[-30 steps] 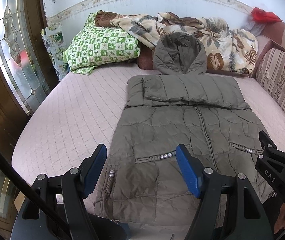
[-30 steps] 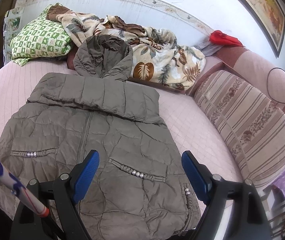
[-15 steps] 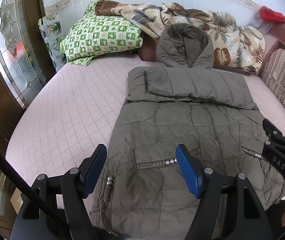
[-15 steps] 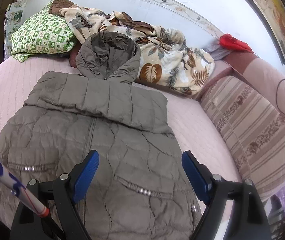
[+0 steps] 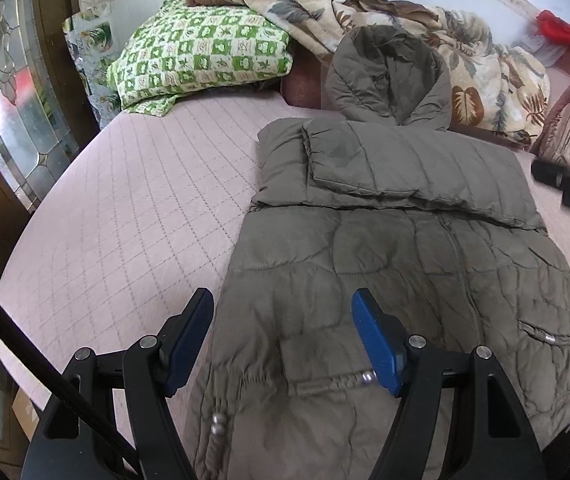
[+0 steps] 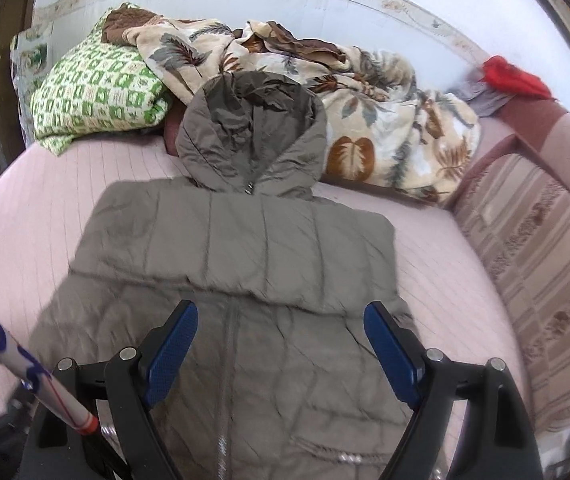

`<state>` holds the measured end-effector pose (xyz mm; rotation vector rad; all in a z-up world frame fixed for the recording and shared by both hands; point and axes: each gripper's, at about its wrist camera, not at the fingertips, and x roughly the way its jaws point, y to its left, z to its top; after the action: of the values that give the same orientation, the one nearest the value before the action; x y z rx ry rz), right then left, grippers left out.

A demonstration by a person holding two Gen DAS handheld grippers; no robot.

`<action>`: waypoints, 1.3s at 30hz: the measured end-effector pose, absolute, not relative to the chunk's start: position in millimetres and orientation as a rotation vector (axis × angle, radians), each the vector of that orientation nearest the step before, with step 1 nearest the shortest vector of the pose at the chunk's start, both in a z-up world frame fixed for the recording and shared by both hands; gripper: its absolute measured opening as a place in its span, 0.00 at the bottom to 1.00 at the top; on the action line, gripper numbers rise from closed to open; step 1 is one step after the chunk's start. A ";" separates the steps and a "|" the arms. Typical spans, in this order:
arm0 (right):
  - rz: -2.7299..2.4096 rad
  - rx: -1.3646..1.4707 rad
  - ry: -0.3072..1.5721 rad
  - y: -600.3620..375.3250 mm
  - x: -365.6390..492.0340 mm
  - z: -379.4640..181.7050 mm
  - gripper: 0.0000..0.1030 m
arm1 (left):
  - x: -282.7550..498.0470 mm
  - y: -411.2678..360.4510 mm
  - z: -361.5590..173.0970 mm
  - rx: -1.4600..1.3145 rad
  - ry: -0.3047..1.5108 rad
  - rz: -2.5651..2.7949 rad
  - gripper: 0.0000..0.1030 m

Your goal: Fold large clothes

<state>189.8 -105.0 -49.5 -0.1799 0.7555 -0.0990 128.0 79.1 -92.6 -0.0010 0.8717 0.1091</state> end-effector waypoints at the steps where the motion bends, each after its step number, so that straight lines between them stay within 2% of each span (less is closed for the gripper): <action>1: -0.091 -0.171 0.753 -104.1 196.7 -47.7 0.86 | 133.8 80.9 -96.0 0.002 0.872 0.107 0.69; 12: -0.033 0.093 0.709 -130.6 327.5 -22.8 0.86 | 170.2 100.5 -134.5 0.007 0.842 0.076 0.69; 20: 0.013 0.374 0.704 -135.1 470.9 18.7 0.88 | 183.9 116.3 -139.9 -0.043 0.844 0.043 0.69; 24: -0.007 0.347 0.706 -113.2 528.1 26.8 0.88 | 190.1 119.2 -148.4 -0.081 0.890 0.015 0.69; 30: -0.074 0.442 0.737 -102.1 603.0 7.8 0.88 | 198.3 125.0 -157.4 -0.119 0.926 0.001 0.69; 35: -0.111 0.502 0.755 -111.2 633.3 -13.5 0.87 | 204.8 133.3 -164.4 -0.158 0.959 0.001 0.69; 37: -0.096 0.522 0.775 -116.9 637.2 -22.6 0.50 | 206.6 137.1 -166.8 -0.177 0.969 0.005 0.69; 38: -0.068 0.540 0.805 -119.6 637.8 -27.4 0.20 | 207.3 139.3 -167.6 -0.187 0.974 0.010 0.69; 39: -0.051 0.556 0.819 -122.2 634.8 -29.5 0.17 | 207.7 140.4 -167.4 -0.195 0.976 0.012 0.69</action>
<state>634.8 -122.2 -29.5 0.5559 0.8190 -0.0514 207.7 140.4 -167.4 -0.1948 0.9760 0.0121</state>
